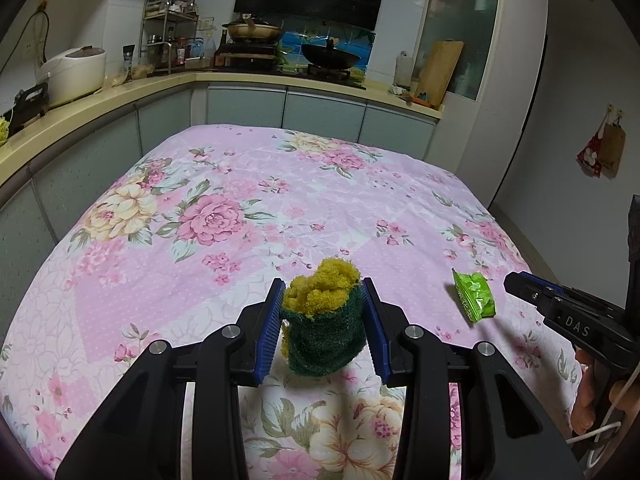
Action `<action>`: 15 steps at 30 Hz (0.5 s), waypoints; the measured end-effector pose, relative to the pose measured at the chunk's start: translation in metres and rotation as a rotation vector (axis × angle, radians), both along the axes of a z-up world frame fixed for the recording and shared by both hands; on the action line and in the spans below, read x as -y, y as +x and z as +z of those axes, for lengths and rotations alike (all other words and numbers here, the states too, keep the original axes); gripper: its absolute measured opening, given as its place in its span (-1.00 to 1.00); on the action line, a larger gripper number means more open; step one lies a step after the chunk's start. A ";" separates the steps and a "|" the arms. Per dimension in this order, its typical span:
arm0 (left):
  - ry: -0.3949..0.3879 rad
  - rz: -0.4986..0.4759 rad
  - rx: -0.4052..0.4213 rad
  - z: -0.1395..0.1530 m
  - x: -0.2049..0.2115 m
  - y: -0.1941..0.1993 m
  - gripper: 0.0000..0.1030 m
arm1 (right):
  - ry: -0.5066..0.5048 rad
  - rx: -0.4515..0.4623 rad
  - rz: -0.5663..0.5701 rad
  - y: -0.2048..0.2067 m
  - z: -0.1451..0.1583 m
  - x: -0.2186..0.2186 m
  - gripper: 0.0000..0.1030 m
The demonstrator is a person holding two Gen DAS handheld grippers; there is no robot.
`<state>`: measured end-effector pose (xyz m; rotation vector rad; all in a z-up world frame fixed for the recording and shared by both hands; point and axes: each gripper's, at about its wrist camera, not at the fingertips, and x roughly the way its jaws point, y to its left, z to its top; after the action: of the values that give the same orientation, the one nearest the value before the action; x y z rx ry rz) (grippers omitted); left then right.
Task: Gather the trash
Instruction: 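Lift the sponge and wrapper and carry both over the red basket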
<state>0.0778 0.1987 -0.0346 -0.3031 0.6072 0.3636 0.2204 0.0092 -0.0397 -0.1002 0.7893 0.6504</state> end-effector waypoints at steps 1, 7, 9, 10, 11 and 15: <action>-0.001 -0.001 0.001 0.000 0.000 0.000 -0.29 | 0.005 -0.013 0.000 0.003 -0.001 -0.001 -0.41; 0.001 -0.007 -0.005 -0.002 0.000 0.001 -0.29 | -0.095 0.016 0.001 0.013 -0.017 -0.023 0.31; -0.002 -0.006 -0.008 -0.003 -0.001 0.001 -0.29 | -0.116 0.004 0.018 0.018 -0.025 -0.031 0.31; -0.002 -0.006 -0.009 -0.004 -0.001 0.001 -0.29 | -0.122 -0.009 0.027 0.020 -0.028 -0.033 0.31; -0.003 -0.006 -0.008 -0.004 -0.001 0.001 -0.29 | -0.130 -0.025 0.033 0.023 -0.033 -0.037 0.27; -0.003 -0.002 -0.005 -0.005 -0.003 0.000 -0.29 | -0.149 -0.072 0.045 0.028 -0.042 -0.041 -0.17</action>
<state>0.0780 0.2020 -0.0397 -0.3044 0.6134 0.3621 0.2488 0.0497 -0.0821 -0.2322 0.9065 0.6396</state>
